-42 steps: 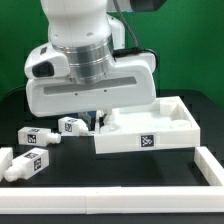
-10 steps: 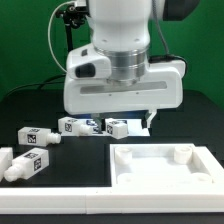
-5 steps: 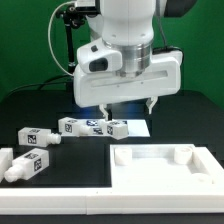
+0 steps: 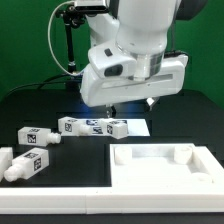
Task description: Assemble one leg
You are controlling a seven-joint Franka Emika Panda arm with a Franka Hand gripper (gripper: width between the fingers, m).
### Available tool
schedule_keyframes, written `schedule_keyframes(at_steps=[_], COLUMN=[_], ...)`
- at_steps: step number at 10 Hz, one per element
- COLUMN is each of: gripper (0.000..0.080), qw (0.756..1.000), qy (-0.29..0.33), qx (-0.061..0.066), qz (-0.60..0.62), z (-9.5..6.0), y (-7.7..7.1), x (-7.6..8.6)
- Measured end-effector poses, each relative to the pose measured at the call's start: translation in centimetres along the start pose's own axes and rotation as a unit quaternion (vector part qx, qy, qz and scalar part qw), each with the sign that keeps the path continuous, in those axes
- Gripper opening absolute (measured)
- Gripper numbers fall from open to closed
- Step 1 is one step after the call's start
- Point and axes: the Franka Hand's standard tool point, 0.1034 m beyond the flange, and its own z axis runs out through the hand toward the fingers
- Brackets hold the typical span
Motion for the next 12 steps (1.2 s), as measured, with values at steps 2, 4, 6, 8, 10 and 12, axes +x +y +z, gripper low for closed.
schedule_keyframes(at_steps=[2,4,6,8,10,12], gripper=[0.0649,0.0649,0.0649,0.0649,0.0649,0.0649], qw=[0.998,0.993,0.983,0.975,0.975,0.974], qy=[-0.064,-0.119,-0.184,-0.222,-0.222,-0.227], qx=[-0.002,0.005,0.012,0.000,0.000,-0.002], qz=[0.024,0.024,0.022,0.012,0.012,0.018], z=[1.9,1.7,2.3,4.2,4.1,4.8], y=[-0.5,-0.5,-0.7,-0.5,-0.4,-0.7], x=[-1.1,-0.8,-0.9,-0.9,-0.6,-1.3])
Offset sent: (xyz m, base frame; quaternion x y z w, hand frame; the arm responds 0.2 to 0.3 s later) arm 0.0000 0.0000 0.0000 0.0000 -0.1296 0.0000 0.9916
